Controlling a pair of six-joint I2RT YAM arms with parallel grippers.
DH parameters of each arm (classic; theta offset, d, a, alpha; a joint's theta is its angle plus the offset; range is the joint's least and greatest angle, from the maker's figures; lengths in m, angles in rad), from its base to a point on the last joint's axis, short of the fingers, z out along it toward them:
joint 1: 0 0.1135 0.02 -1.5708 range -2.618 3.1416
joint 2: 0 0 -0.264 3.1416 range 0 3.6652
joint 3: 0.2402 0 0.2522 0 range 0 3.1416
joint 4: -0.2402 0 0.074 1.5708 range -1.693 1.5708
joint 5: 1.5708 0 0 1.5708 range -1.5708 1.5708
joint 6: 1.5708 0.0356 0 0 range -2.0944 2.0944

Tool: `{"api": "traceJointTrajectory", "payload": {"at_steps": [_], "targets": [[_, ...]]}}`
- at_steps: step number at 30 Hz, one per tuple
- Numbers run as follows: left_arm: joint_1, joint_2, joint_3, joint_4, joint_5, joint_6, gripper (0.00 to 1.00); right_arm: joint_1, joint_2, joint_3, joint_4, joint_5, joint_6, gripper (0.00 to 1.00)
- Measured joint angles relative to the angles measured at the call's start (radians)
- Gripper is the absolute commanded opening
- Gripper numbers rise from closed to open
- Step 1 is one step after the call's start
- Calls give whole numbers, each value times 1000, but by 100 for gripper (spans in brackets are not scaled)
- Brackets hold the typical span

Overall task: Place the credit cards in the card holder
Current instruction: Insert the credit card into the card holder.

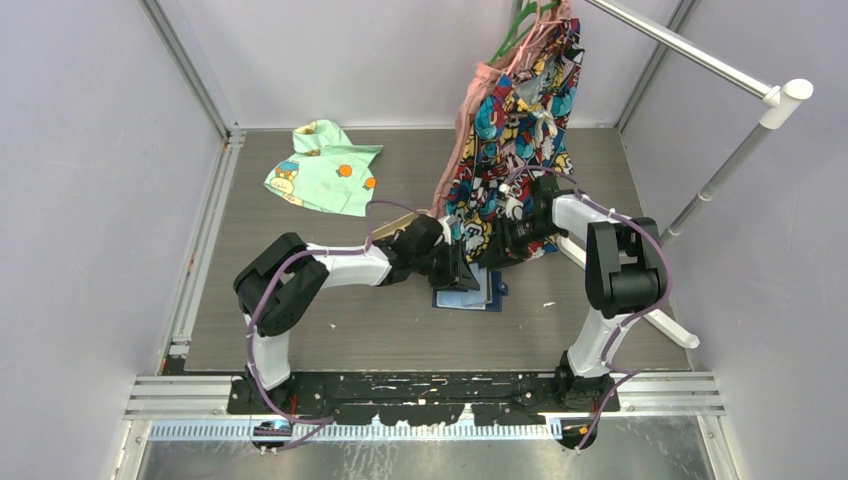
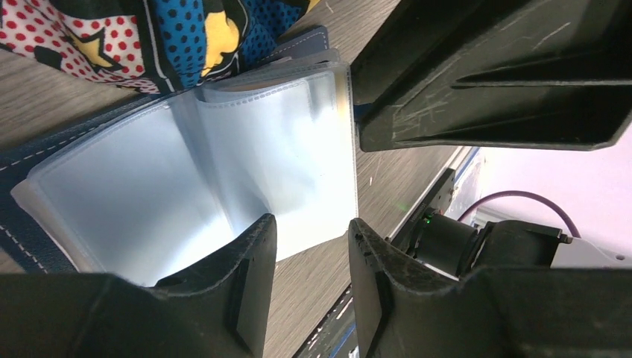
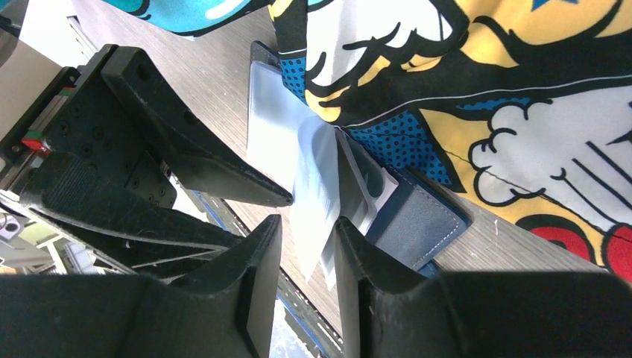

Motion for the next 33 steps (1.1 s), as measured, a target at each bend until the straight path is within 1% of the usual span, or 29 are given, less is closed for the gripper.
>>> {"api": "traceJointTrajectory", "payload": {"at_steps": [2, 7, 14, 21, 25, 28, 33], "targets": [[0, 0, 0, -10, -3, 2, 41, 0, -3, -1, 1, 0, 0, 33], [0, 0, 0, -26, -10, 3, 40, 0, -4, -3, 0, 30, -1, 19], [0, 0, 0, -50, -20, 21, 40, 9, -4, -3, 0, 127, -2, 16], [0, 0, 0, -57, -29, 28, 42, 33, -2, -3, -3, 198, -3, 16], [0, 0, 0, -62, -29, 30, 42, 61, 10, -3, -8, 233, -6, 19], [0, 0, 0, -66, -30, 34, 43, 91, 27, -2, -11, 266, -7, 24], [0, 0, 0, -89, -38, 53, 43, 130, 41, 18, -16, 313, -11, 36]]}}
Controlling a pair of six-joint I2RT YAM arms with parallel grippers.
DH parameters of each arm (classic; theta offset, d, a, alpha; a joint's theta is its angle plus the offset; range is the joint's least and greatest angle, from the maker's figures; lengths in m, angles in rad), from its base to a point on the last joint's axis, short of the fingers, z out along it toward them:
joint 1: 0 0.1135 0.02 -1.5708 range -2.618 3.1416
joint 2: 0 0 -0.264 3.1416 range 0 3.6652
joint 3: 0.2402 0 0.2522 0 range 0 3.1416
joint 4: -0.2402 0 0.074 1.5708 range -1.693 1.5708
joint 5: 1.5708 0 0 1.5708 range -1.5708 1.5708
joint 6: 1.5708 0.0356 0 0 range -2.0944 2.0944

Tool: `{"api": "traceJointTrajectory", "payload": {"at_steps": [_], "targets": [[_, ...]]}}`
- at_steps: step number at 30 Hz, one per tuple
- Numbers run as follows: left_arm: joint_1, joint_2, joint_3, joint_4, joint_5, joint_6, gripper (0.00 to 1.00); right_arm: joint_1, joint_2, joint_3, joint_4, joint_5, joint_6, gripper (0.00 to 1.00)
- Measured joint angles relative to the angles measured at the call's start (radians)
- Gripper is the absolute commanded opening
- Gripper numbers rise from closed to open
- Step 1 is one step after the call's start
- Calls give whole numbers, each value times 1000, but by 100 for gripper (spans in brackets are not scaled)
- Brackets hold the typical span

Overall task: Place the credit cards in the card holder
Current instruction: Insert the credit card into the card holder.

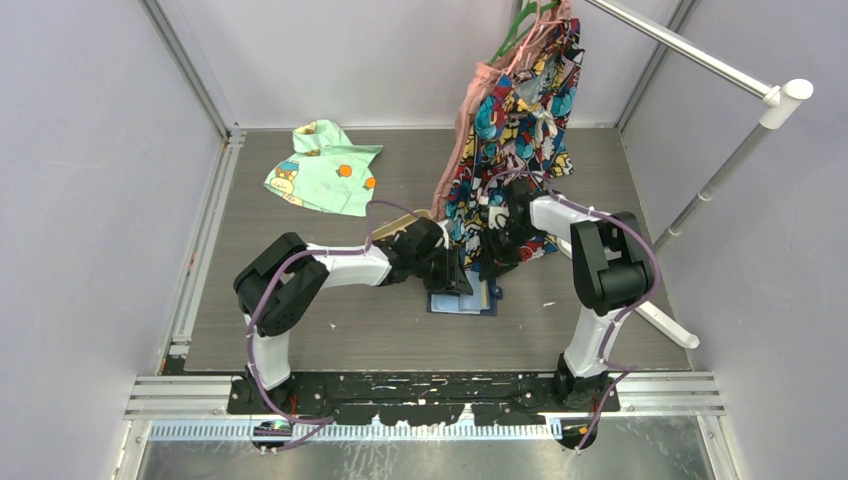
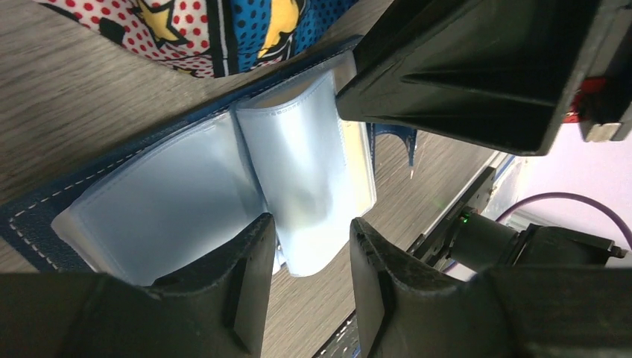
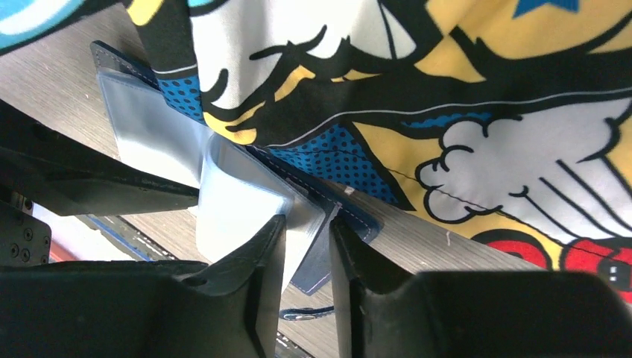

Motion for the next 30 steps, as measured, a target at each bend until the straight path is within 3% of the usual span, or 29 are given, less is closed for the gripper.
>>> {"api": "traceJointTrajectory", "payload": {"at_steps": [8, 15, 30], "targets": [[0, 0, 0, -34, -17, 21, 43, -28, -93, -9, 2, -1, -39, 37], [0, 0, 0, -40, -24, 24, 42, -35, -151, -22, -2, -102, -71, 17], [0, 0, 0, -40, -24, 24, 44, 5, -22, -24, -24, -109, -64, 21]]}}
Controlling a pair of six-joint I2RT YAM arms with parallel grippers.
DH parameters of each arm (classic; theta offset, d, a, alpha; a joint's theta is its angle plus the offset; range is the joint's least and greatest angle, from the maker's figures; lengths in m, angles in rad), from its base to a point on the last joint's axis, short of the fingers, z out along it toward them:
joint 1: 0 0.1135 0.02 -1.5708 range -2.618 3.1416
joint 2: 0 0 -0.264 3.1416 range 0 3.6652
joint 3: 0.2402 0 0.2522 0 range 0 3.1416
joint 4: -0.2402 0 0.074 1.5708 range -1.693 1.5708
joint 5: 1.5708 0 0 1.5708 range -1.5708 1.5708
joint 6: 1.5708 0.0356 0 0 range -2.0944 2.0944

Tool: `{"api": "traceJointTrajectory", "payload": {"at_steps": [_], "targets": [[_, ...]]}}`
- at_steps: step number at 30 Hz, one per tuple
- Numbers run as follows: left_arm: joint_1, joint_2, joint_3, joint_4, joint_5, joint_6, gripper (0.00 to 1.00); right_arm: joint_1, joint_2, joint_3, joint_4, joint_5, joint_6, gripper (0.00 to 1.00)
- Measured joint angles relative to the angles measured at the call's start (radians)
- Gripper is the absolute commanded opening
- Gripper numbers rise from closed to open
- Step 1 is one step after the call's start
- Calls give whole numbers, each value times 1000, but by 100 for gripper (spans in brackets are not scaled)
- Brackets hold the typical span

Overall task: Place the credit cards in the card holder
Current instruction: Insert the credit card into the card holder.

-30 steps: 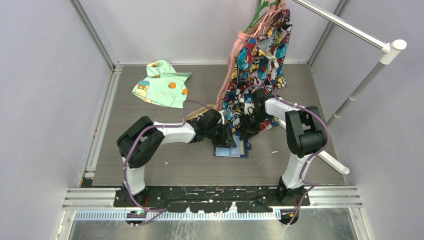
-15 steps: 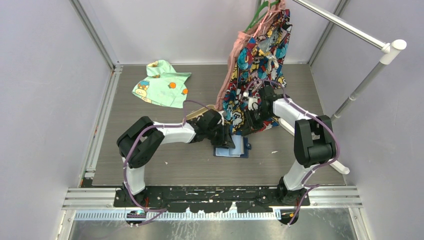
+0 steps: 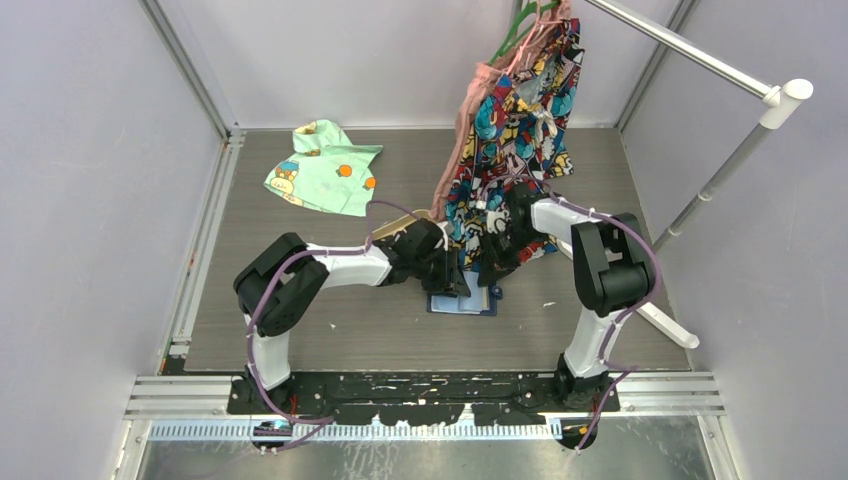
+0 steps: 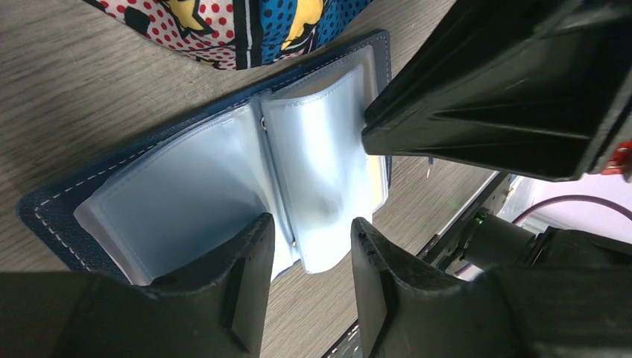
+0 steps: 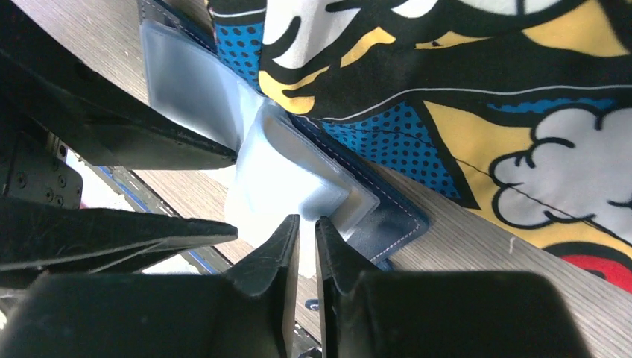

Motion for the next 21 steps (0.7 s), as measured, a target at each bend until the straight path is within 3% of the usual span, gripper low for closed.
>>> {"api": "traceJointTrajectory", "payload": {"at_steps": [12, 21], "targets": [[0, -1, -6, 25, 3, -5, 54, 40, 103, 47, 4, -109, 71, 24], [0, -2, -3, -13, -13, 0, 32, 40, 169, 55, 40, -242, 135, 25]]}}
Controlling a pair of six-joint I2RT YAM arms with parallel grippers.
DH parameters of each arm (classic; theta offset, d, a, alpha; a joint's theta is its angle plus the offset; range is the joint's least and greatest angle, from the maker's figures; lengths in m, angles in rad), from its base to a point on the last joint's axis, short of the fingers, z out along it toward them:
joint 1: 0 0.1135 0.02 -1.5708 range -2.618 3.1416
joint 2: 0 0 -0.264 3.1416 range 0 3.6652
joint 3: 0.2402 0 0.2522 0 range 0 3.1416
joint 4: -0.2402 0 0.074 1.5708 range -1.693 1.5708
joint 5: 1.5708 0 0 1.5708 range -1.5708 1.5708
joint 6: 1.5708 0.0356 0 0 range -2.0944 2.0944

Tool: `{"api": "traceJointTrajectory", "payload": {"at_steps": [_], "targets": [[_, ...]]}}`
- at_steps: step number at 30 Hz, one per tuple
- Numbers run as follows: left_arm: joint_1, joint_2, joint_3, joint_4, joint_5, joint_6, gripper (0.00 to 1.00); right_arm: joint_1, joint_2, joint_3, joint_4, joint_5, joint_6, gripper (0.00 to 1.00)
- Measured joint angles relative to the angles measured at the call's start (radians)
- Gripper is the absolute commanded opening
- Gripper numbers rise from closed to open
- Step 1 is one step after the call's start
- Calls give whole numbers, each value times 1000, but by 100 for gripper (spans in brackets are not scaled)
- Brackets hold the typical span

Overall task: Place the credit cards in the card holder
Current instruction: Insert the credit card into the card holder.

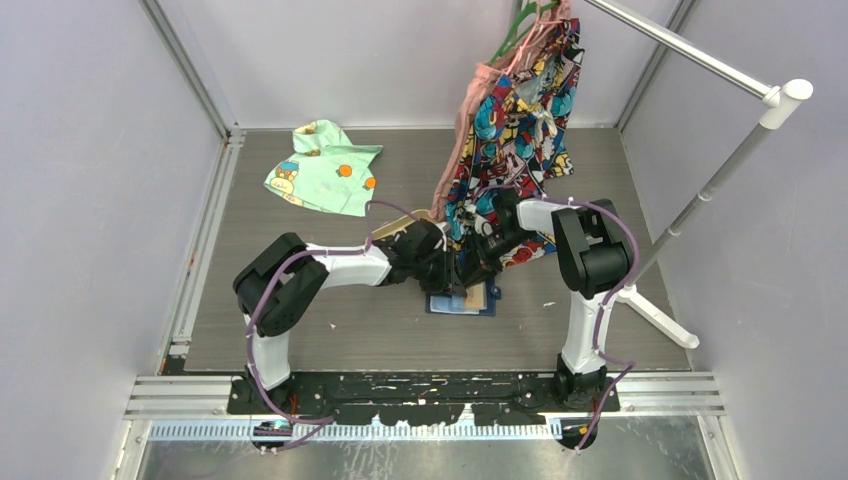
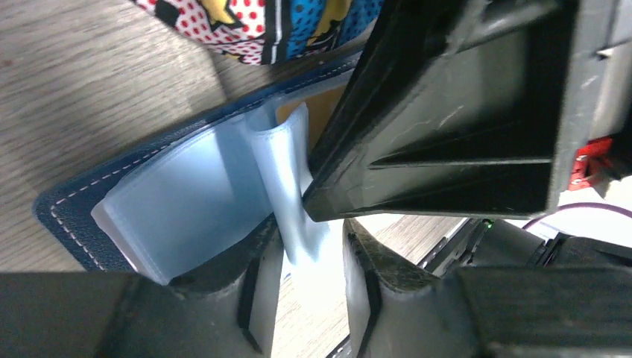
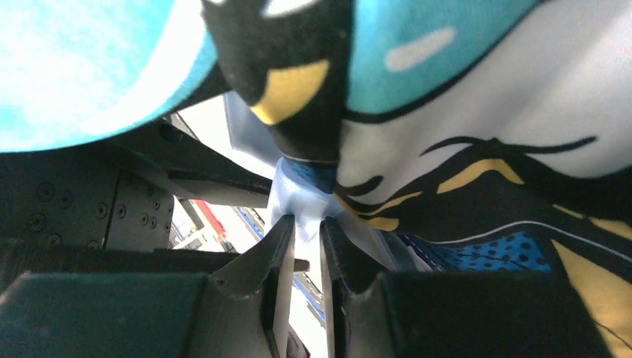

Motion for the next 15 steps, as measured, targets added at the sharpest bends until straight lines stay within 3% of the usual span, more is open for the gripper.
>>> {"api": "traceJointTrajectory", "payload": {"at_steps": [5, 10, 15], "targets": [[3, 0, 4, -41, -16, 2, 19, -27, -1, 0, 11, -32, -6, 27], [10, 0, 0, -43, -16, -3, 16, -66, -59, -18, 13, -27, -41, 25], [21, 0, -32, 10, 2, -31, 17, -67, -135, -32, 14, 56, -62, 14]]}}
